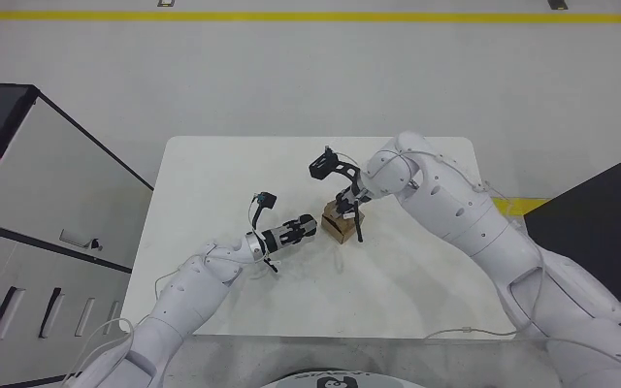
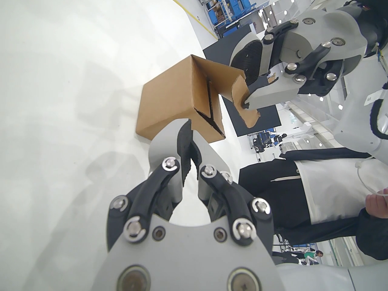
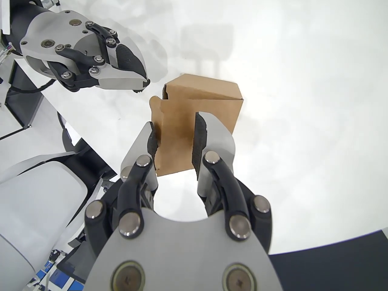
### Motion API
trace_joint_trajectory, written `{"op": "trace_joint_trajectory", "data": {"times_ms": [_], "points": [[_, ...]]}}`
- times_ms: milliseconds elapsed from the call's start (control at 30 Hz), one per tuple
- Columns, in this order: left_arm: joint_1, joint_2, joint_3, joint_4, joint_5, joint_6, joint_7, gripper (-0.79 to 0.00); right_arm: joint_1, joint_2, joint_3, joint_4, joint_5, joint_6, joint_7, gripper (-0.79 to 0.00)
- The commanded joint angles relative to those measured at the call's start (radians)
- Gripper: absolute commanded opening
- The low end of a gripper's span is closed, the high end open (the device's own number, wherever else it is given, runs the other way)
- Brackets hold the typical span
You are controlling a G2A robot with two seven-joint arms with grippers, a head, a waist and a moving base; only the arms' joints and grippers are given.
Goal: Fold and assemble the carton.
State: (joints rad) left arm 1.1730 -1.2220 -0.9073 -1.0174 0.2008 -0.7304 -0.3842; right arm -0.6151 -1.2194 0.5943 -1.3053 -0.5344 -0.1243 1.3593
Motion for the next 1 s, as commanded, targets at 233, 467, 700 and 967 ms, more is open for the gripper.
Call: {"op": "trace_joint_trajectory", "data": {"times_ms": [233,467,700,967], "points": [[0.000,0.000,0.000,0.000,0.000,0.000,0.000,-0.785,-0.008,0.001,-0.002,-0.032,-0.040,0.018,0.031,-0.493],[0.000,0.000,0.000,0.000,0.000,0.000,0.000,-0.785,-0.013,0.003,0.001,-0.049,-0.065,0.021,0.047,-0.465],[0.000,0.000,0.000,0.000,0.000,0.000,0.000,-0.785,-0.018,0.004,0.005,-0.056,-0.078,0.024,0.073,-0.462],[0.000,0.000,0.000,0.000,0.000,0.000,0.000,-0.785,-0.020,0.001,0.002,-0.049,-0.091,0.021,0.082,-0.551]]}}
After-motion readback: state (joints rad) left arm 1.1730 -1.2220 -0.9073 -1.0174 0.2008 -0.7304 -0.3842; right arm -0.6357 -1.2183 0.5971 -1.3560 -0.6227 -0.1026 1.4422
